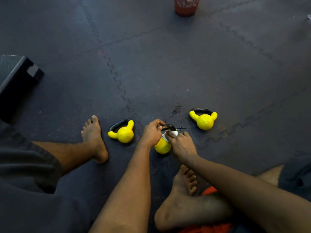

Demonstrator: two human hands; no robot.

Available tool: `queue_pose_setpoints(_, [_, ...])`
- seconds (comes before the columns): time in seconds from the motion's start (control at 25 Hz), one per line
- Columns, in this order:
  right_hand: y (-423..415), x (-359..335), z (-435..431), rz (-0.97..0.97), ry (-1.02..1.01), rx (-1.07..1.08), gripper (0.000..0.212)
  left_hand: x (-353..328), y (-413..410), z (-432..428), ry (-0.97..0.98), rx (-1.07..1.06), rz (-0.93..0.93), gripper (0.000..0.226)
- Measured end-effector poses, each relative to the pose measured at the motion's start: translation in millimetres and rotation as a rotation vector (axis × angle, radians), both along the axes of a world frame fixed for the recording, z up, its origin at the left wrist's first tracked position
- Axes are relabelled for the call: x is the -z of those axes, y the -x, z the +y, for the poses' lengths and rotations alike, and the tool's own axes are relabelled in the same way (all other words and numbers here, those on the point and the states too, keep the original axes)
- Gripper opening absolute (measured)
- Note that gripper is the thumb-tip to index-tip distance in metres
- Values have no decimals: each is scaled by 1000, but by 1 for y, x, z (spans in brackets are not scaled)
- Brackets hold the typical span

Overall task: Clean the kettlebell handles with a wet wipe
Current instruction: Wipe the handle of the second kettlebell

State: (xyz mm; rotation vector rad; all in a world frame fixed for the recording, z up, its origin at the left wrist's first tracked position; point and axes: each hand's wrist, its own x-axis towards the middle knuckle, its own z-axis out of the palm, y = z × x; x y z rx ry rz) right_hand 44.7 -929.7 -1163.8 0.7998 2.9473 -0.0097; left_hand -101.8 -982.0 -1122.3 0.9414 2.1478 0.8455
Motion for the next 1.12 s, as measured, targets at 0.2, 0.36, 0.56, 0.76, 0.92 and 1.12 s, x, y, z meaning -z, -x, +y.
queue_pose_setpoints(0.2, [-15,2,2,-16,-72,-67,56,1,1,-3,-19,-11,7,22])
queue_pose_setpoints(0.36, [10,-7,4,-75,85,44,44,-4,-2,0,7,38,-7,23])
queue_pose_setpoints(0.56, [-10,-5,4,55,-81,-71,55,4,3,-7,-30,-49,-18,21])
queue_pose_setpoints(0.76, [-15,-3,1,26,12,-36,57,5,1,-5,-21,-30,11,20])
queue_pose_setpoints(0.92, [-6,-4,-4,44,159,64,56,1,-3,-4,-27,-25,-2,21])
queue_pose_setpoints(1.12, [-21,0,-8,80,123,99,63,4,-1,-5,-27,-60,-8,20])
